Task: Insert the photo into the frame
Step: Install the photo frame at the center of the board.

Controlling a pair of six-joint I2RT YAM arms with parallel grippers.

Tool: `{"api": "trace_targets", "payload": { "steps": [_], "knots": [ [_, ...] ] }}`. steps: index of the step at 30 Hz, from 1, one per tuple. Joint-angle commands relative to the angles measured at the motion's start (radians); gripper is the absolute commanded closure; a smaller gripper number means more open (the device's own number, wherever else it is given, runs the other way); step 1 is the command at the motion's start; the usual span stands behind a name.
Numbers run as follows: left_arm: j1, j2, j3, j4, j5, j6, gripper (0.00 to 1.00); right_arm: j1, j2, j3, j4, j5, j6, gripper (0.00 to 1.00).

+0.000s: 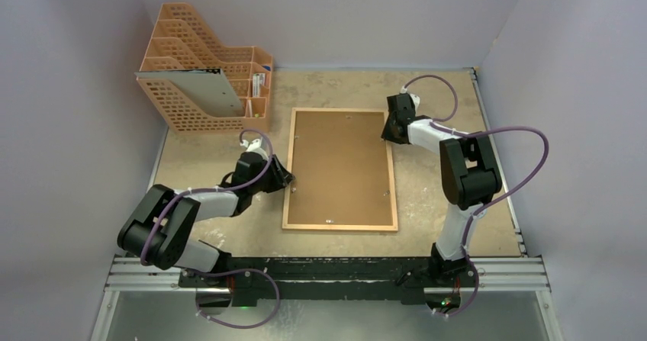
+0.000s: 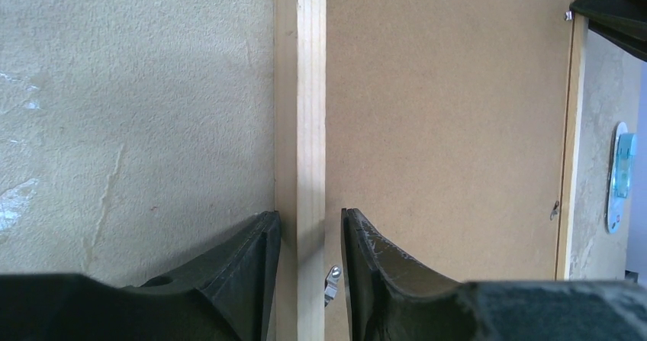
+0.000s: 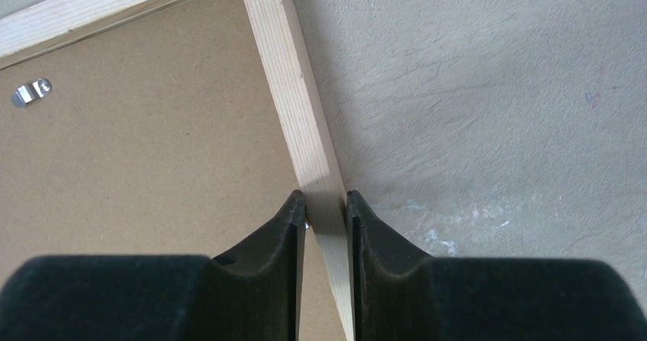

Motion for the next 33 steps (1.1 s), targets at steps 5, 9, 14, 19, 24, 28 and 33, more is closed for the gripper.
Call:
{"api": "trace_targets", "payload": {
  "steps": [5, 9, 14, 19, 24, 28, 33],
  "knots": [
    [-0.021, 0.012, -0.03, -0.066, 0.064, -0.023, 0.58, 0.03, -0.067, 0.011, -0.058, 0.003, 0.036, 0.61],
    [-0.019, -0.027, -0.014, -0.128, 0.012, 0.004, 0.52, 0.028, -0.104, 0.027, -0.071, 0.065, 0.04, 0.51],
    [-0.019, -0.085, 0.017, -0.199, -0.077, 0.039, 0.47, 0.029, -0.136, 0.056, -0.076, 0.098, 0.01, 0.45],
    [-0.018, -0.109, 0.036, -0.242, -0.1, 0.055, 0.46, 0.037, -0.182, 0.034, -0.001, -0.028, -0.047, 0.44],
    [-0.018, -0.126, 0.007, -0.232, -0.062, 0.038, 0.54, 0.077, -0.251, -0.109, 0.172, -0.36, 0.003, 0.51],
    [-0.018, -0.115, -0.013, -0.199, -0.004, 0.038, 0.65, 0.155, -0.303, -0.285, 0.369, -0.537, 0.144, 0.62],
    [-0.018, -0.089, -0.029, -0.159, 0.06, 0.026, 0.78, 0.302, -0.344, -0.445, 0.587, -0.577, 0.313, 0.7]
  ]
}}
